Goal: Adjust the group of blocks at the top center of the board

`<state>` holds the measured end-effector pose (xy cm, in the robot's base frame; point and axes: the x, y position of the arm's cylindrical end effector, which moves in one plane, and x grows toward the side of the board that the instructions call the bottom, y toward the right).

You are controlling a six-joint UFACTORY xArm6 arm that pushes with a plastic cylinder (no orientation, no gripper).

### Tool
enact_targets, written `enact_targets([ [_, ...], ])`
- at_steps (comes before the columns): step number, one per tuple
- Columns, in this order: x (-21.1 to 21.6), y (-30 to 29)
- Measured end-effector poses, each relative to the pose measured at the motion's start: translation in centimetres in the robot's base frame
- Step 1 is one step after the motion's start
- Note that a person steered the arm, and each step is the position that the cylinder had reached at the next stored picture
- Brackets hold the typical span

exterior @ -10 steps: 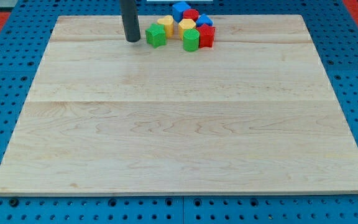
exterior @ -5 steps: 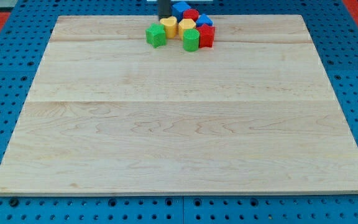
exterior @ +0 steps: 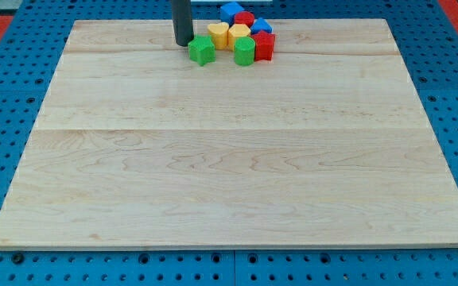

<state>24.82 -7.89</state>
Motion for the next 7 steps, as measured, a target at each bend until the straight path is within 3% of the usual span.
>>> enact_targets([
  [3,4.7,0.5],
  [6,6.4,10.9],
  [7,8.4,20.3],
])
